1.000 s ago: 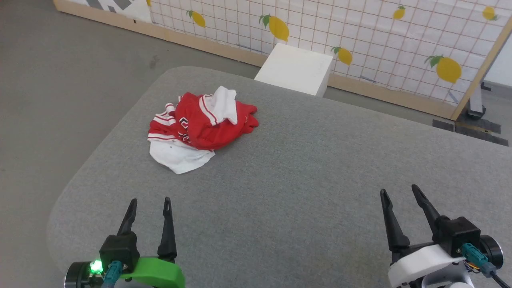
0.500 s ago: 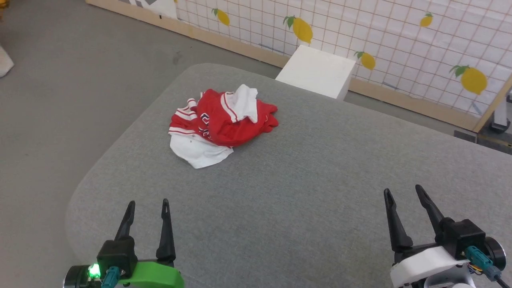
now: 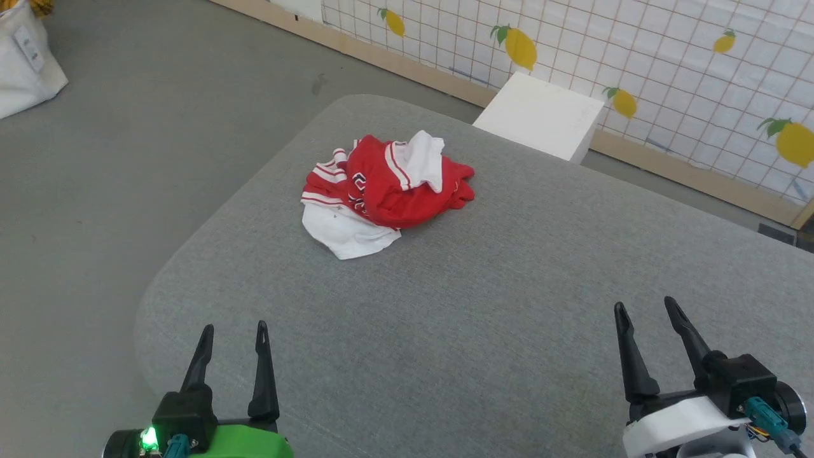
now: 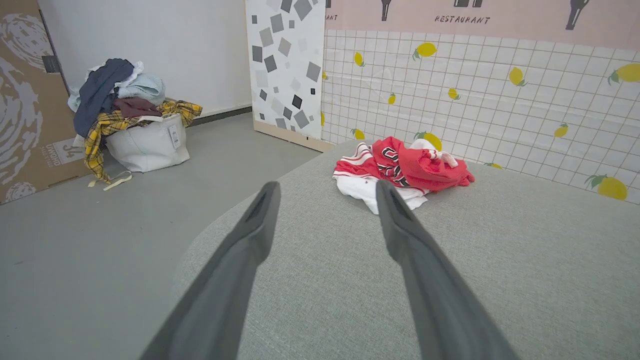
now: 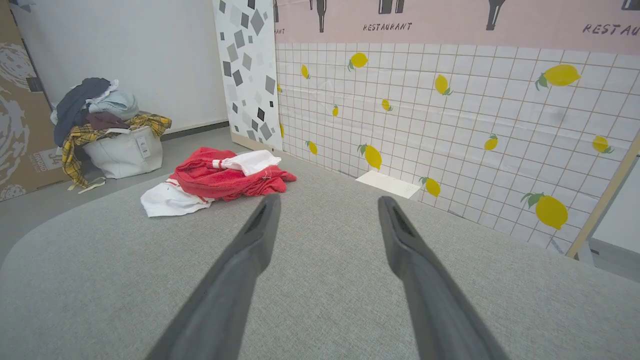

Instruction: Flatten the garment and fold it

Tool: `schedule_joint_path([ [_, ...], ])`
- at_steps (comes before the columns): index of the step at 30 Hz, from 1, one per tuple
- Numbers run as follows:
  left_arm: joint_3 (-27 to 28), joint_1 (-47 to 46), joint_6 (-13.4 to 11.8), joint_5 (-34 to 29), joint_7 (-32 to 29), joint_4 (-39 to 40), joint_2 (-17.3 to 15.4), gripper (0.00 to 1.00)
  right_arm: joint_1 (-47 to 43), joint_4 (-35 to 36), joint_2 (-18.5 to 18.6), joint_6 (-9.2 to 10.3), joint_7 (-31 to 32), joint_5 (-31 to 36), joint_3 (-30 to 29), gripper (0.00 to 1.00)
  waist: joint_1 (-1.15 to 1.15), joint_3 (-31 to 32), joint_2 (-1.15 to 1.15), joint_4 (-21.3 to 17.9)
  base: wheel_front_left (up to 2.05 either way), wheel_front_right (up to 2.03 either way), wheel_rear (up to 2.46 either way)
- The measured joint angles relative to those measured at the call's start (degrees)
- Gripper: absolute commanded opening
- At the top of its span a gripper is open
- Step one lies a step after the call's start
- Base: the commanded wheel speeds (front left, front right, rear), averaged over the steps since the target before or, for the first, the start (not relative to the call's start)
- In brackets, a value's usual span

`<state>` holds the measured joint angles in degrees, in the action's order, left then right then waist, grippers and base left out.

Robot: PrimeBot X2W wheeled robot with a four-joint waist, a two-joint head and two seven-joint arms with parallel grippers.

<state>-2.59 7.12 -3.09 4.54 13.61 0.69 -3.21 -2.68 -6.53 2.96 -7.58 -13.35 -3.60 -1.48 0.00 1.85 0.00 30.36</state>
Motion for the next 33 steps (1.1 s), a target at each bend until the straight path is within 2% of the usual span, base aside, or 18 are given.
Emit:
schedule_joint_path([
  [9,-0.11,0.23,-0.07,0.16,0.94,-0.01,0.0,1.0,-0.04,-0.57,-0.01,0.0,-1.23,-0.15,-0.01,1.0,0.0,-0.09,0.0,2.16,0.0,0.0,0.0],
  [18,-0.16,0.26,0.0,0.26,0.94,-0.02,0.01,1.0,-0.1,-0.75,-0.02,0.0,-1.31,-0.36,0.02,1.0,0.0,0.1,0.0,2.25,0.0,0.0,0.0],
  [23,-0.18,-0.03,0.04,3.2,1.05,-0.05,0.01,1.0,-0.1,-0.71,-0.03,0.0,-1.31,-0.36,0.37,1.0,0.0,-0.12,0.0,2.11,0.0,0.0,0.0],
  [27,-0.67,-3.48,2.25,3.77,0.82,0.18,-0.96,1.0,-0.08,-0.44,-0.05,0.0,-1.31,-0.12,0.57,1.0,0.0,-1.0,0.0,1.77,0.0,0.0,0.0],
  [30,-2.46,-10.03,4.64,3.2,-3.42,2.31,-3.49,1.0,-0.01,0.04,-0.05,0.0,-1.31,0.3,0.41,1.0,0.0,-2.1,0.0,1.32,0.0,0.0,0.0],
  [33,-3.27,-16.84,6.27,3.38,-7.59,4.1,-4.6,1.0,0.21,0.96,-0.05,0.0,-1.26,1.36,0.4,1.0,0.0,-3.5,0.0,0.78,0.0,0.0,0.0],
])
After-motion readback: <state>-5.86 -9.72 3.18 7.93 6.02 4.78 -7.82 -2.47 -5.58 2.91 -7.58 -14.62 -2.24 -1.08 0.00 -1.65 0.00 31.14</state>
